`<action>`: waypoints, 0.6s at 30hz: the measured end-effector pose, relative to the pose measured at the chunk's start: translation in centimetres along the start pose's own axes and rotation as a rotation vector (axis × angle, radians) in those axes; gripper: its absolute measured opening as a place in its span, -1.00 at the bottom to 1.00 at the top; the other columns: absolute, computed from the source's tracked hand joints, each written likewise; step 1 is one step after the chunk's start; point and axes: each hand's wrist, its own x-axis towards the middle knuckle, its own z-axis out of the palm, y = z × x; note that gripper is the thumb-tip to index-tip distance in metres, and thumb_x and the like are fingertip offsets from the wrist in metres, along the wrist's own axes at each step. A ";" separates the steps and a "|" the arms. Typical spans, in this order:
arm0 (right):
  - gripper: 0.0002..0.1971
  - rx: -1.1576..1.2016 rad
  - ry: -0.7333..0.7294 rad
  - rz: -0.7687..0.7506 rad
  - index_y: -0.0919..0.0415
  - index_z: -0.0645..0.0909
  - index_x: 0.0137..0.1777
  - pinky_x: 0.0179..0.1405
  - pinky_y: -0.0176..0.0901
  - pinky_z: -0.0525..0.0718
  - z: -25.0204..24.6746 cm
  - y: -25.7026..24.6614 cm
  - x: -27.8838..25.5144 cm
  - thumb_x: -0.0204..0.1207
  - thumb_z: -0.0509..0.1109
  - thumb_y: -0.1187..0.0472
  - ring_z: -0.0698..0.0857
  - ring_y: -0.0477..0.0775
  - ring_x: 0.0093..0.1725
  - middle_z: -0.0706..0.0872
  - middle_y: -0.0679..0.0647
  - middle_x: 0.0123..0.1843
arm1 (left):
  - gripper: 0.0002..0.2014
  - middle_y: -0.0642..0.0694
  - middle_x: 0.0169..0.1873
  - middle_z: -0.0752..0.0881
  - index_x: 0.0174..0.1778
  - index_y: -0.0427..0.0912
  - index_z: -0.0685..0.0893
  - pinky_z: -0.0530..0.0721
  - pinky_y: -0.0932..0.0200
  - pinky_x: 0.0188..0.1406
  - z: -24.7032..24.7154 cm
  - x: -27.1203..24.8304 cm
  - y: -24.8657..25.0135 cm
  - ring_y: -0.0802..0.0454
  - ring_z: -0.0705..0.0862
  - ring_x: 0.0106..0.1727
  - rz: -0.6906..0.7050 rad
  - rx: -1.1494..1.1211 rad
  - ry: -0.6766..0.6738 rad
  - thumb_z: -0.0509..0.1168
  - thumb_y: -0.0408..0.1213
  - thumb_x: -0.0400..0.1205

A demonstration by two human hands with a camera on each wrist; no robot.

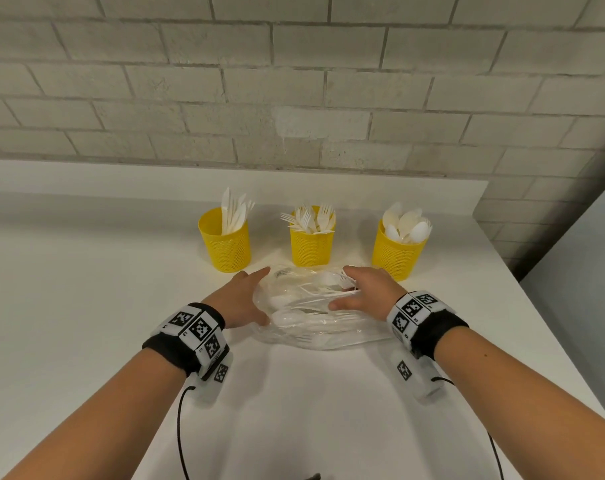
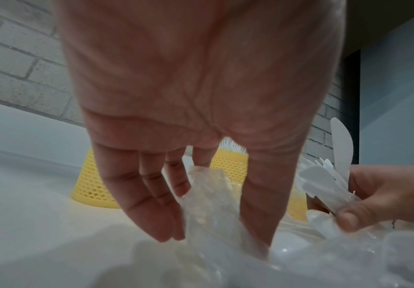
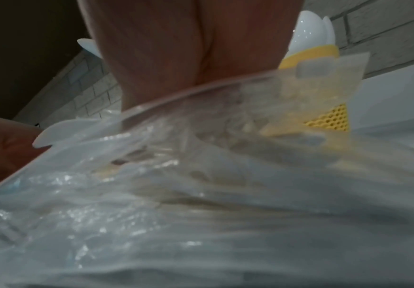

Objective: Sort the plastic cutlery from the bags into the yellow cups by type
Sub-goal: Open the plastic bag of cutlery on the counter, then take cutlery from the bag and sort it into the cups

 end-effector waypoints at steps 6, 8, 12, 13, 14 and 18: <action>-0.40 -0.131 -0.119 -0.004 0.10 0.53 0.24 0.24 -0.07 0.34 0.3 0.3 -0.2 0.34 0.46 -0.28 0.54 0.13 0.28 0.65 0.05 0.20 | 0.00 -0.14 0.43 0.33 0.67 0.12 0.06 0.48 -0.14 0.41 0.1 0.3 0.0 -0.17 0.50 0.33 -0.009 0.011 0.003 0.55 -0.17 0.41; -0.37 -0.204 -0.153 0.011 0.10 0.54 0.32 0.36 0.02 0.30 0.2 0.0 -0.1 0.39 0.38 -0.31 0.47 0.16 0.36 0.59 0.10 0.26 | 0.00 -0.14 0.41 0.35 0.66 0.13 0.08 0.49 -0.14 0.40 0.0 0.3 0.0 -0.17 0.51 0.31 -0.002 0.001 0.008 0.56 -0.17 0.40; -0.36 -0.195 -0.151 0.005 0.08 0.50 0.38 0.40 0.07 0.28 -0.2 -0.2 -0.1 0.43 0.33 -0.31 0.39 0.19 0.39 0.53 0.13 0.31 | -0.01 -0.13 0.38 0.40 0.63 0.15 0.15 0.50 -0.14 0.40 -0.1 0.3 -0.3 -0.14 0.53 0.32 0.007 -0.016 0.029 0.59 -0.14 0.36; -0.37 -0.186 -0.139 0.003 0.09 0.50 0.38 0.40 0.06 0.28 -0.2 -0.3 -0.2 0.43 0.33 -0.30 0.38 0.19 0.39 0.53 0.12 0.30 | -0.01 -0.13 0.37 0.41 0.63 0.15 0.17 0.49 -0.12 0.40 -0.1 0.2 -0.4 -0.14 0.52 0.32 0.012 -0.024 0.039 0.60 -0.14 0.34; -0.38 -0.172 -0.125 0.006 0.10 0.49 0.36 0.39 0.05 0.28 -0.3 -0.3 -0.3 0.44 0.33 -0.29 0.39 0.18 0.37 0.54 0.12 0.25 | -0.01 -0.14 0.36 0.41 0.62 0.14 0.19 0.47 -0.11 0.42 -0.1 0.2 -0.4 -0.14 0.50 0.35 0.017 -0.025 0.051 0.61 -0.14 0.33; -0.55 -0.048 -0.072 0.037 0.05 0.43 0.15 0.27 -0.03 0.30 -0.7 -0.3 -0.8 0.46 0.36 -0.24 0.41 0.14 0.10 0.45 0.06 -0.02 | -0.05 -0.12 0.45 0.27 0.60 0.15 0.26 0.32 -0.12 0.49 -0.2 -0.3 0.2 -0.17 0.21 0.49 0.055 0.124 0.140 0.60 -0.03 0.31</action>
